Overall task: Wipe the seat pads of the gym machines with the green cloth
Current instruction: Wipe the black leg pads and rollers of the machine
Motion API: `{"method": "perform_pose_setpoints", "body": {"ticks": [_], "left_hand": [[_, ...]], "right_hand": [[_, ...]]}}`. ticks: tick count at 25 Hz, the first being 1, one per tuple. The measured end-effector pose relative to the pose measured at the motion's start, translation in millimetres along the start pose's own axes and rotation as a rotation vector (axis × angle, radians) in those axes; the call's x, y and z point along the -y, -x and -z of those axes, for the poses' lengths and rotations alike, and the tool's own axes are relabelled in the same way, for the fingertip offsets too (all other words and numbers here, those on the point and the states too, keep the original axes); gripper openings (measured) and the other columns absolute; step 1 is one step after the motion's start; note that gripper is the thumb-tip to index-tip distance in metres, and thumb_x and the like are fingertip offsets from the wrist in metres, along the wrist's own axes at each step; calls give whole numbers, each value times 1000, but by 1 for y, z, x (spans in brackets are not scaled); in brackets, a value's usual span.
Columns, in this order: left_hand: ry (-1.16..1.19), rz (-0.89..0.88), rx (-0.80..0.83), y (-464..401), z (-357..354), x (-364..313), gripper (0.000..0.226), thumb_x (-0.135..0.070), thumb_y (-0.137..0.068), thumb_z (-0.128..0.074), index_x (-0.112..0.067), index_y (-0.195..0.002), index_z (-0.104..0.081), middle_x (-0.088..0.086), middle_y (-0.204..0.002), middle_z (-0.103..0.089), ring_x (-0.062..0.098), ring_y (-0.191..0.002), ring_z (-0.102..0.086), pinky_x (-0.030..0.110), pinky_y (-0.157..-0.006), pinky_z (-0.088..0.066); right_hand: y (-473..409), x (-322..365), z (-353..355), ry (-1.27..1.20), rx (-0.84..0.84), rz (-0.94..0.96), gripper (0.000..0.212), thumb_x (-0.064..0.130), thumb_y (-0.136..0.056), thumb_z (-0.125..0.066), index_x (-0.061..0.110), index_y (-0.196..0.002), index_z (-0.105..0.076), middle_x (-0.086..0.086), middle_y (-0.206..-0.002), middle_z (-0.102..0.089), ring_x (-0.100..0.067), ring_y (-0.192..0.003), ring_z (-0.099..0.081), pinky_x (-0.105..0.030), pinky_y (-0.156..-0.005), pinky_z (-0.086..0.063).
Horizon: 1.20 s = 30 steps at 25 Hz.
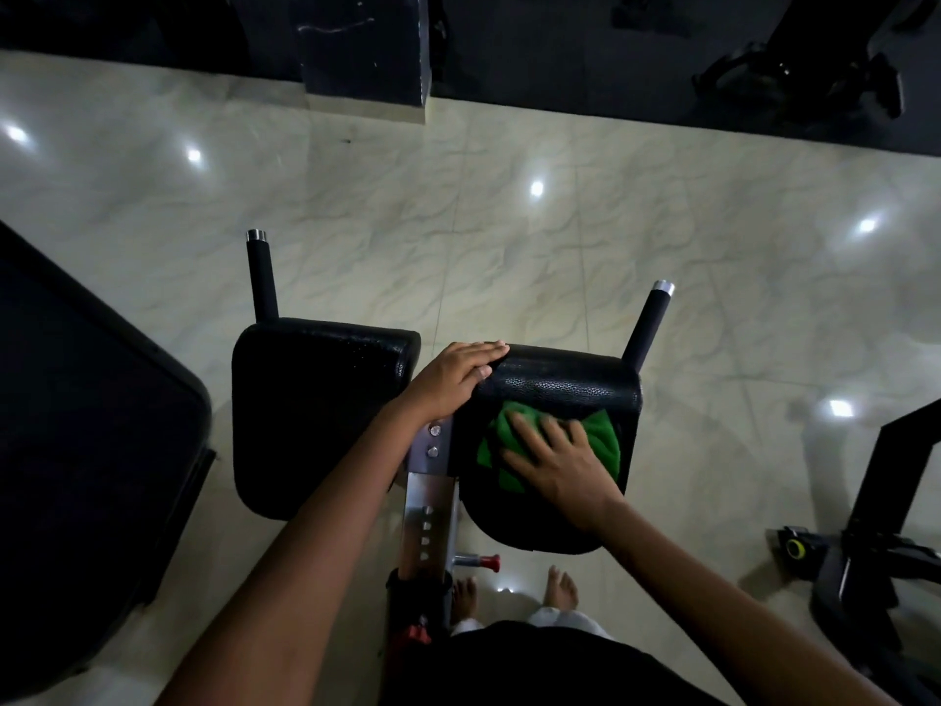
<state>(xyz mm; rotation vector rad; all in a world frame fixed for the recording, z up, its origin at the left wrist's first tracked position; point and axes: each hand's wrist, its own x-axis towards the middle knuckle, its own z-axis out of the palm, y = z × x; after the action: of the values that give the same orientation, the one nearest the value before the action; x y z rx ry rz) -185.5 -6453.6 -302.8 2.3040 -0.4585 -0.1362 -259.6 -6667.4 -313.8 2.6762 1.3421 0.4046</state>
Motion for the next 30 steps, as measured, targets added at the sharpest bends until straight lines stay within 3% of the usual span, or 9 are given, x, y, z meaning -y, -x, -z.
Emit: {"method": "perform_pose_setpoints", "body": {"ticks": [4, 9, 14, 16, 19, 21, 23, 26, 30], "left_hand": [[2, -18, 15, -2, 2, 2, 38, -2, -97, -47, -6, -135, -49, 8, -142, -48, 11, -130, -39, -2, -98, -11], [36, -50, 4, -3, 2, 5, 40, -8, -93, -42, -4, -132, -53, 9, -138, -51, 9, -127, -39, 1, -101, -15], [36, -36, -7, -4, -1, 11, 41, -11, -92, -40, -8, -130, -56, 6, -136, -54, 18, -129, -46, 15, -104, -25], [28, -41, -18, -4, -1, 8, 43, -12, -90, -38, -7, -130, -56, 8, -136, -54, 17, -129, -45, 11, -103, -23], [11, -38, -13, -3, -3, 5, 45, -12, -90, -36, -6, -131, -55, 9, -137, -52, 11, -127, -41, 3, -100, -18], [-2, -32, -14, -2, -4, 6, 44, -10, -92, -37, -7, -132, -54, 9, -139, -51, 16, -130, -43, 3, -100, -17], [-6, -31, -28, -2, -4, 5, 40, -2, -95, -41, -7, -133, -53, 9, -139, -50, 20, -132, -43, 1, -100, -15], [-21, -63, -34, -1, -3, 4, 40, 4, -95, -41, -5, -133, -51, 11, -140, -49, 17, -131, -41, -2, -100, -11], [-47, -94, -77, 0, -7, 4, 43, -6, -92, -36, -3, -132, -52, 13, -139, -50, 23, -131, -43, 0, -103, -12]], "right_hand": [[-9, -10, 13, 41, 68, 172, 34, 31, -77, -51, 31, -108, -66, -11, -127, -55, -33, -94, -61, -45, -69, -52], [-41, -13, 22, 60, 39, -62, 41, 28, -75, -55, 24, -115, -61, -15, -131, -51, -36, -97, -56, -46, -71, -49], [-8, 20, 8, 17, 120, 190, 51, 25, -79, -26, 30, -106, -70, -6, -124, -62, -28, -92, -64, -41, -68, -53], [-21, 11, 14, 57, 143, 201, 48, 27, -81, -28, 32, -106, -69, -5, -125, -61, -28, -92, -62, -39, -68, -52], [-48, -7, 25, 78, 133, 31, 36, 30, -79, -47, 29, -111, -64, -11, -129, -55, -32, -97, -57, -41, -71, -49], [-46, 0, 23, 56, 100, -19, 38, 29, -77, -47, 27, -111, -64, -13, -130, -53, -34, -97, -58, -44, -71, -50], [-23, 19, 12, 30, 72, 91, 44, 27, -80, -35, 28, -108, -68, -10, -127, -58, -32, -93, -61, -43, -69, -52], [4, 34, 6, 46, 229, 314, 45, 31, -81, -33, 33, -112, -66, 0, -126, -59, -23, -94, -61, -37, -70, -52], [-28, 16, 19, 84, 233, 219, 38, 35, -79, -43, 35, -109, -67, -2, -124, -61, -26, -94, -62, -37, -69, -51]]}}
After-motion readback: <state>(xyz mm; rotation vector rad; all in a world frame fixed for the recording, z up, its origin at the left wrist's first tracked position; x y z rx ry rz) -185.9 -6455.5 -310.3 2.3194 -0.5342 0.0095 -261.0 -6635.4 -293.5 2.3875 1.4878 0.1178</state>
